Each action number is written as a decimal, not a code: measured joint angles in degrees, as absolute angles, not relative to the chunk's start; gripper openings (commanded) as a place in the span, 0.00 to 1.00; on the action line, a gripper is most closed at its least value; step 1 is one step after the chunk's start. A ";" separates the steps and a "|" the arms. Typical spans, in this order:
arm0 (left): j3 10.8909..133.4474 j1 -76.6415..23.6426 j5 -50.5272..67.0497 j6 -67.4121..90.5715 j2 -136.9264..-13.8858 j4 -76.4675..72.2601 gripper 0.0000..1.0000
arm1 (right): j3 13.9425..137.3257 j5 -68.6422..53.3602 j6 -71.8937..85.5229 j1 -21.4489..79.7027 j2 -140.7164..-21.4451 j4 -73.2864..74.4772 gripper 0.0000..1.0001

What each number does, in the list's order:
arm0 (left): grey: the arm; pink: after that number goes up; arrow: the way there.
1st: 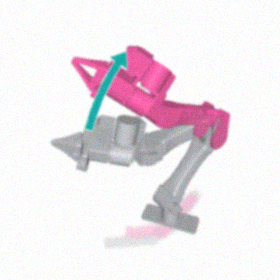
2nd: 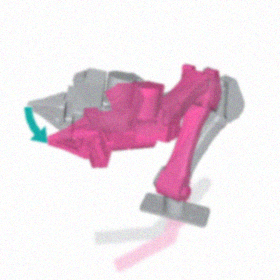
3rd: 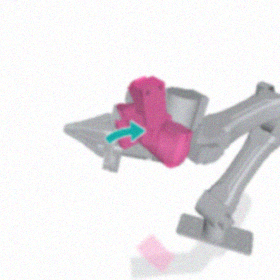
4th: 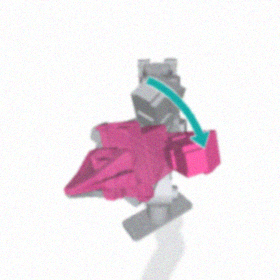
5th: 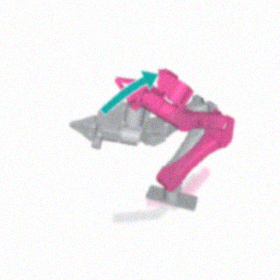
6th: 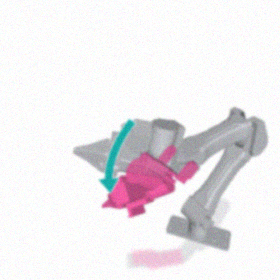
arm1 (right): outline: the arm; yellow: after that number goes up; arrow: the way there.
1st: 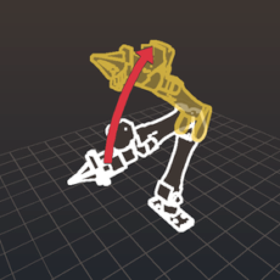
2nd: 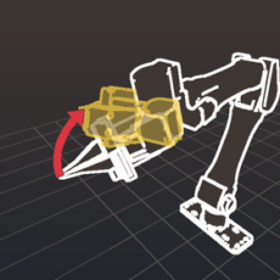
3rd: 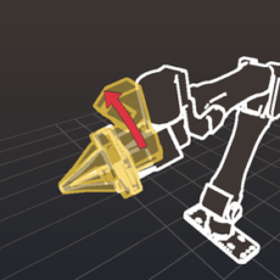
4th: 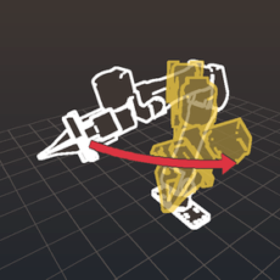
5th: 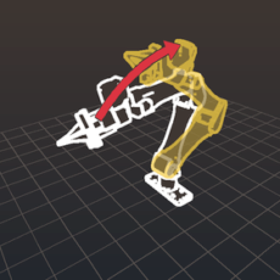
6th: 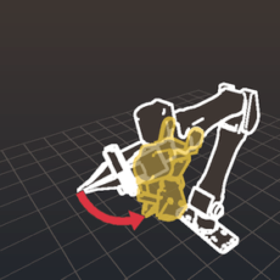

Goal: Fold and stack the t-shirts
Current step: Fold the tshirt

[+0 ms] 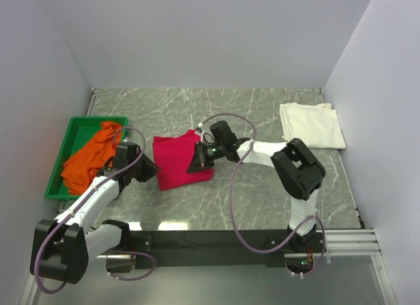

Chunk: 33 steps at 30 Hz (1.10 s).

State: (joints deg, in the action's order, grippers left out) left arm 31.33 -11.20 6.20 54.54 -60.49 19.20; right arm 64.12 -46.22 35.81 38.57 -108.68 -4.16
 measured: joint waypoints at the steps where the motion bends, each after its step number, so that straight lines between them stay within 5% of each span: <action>1: 31.20 -11.20 6.20 54.54 -60.60 19.18 0.34 | 64.62 -46.28 36.23 39.11 -110.24 -5.04 0.03; 6: 29.80 -11.20 6.20 54.13 -60.55 19.25 0.46 | 64.90 -46.96 38.15 39.20 -119.35 -6.63 0.03; 9: 29.80 -11.22 5.82 52.51 -59.59 19.57 0.68 | 64.79 -48.71 38.92 38.74 -119.70 -7.70 0.05; 12: 30.13 -11.42 5.13 50.13 -57.34 20.45 0.78 | 63.72 -46.98 37.78 38.72 -117.67 -6.81 0.12; 16: 33.04 -15.44 3.05 45.98 -55.29 21.74 0.87 | 62.81 -40.69 33.89 38.22 -109.80 -0.01 0.39; 21: 39.68 -25.15 -1.26 40.93 -57.06 22.06 0.88 | 62.24 -28.77 29.95 32.16 -94.98 7.92 0.62; 26: 48.10 -36.18 -8.58 36.07 -66.04 22.92 0.86 | 59.42 -19.11 28.75 21.82 -85.32 14.15 0.73; 33: 59.44 -51.96 -18.85 27.90 -82.19 25.10 0.64 | 47.44 -9.85 31.07 17.26 -78.24 20.10 0.90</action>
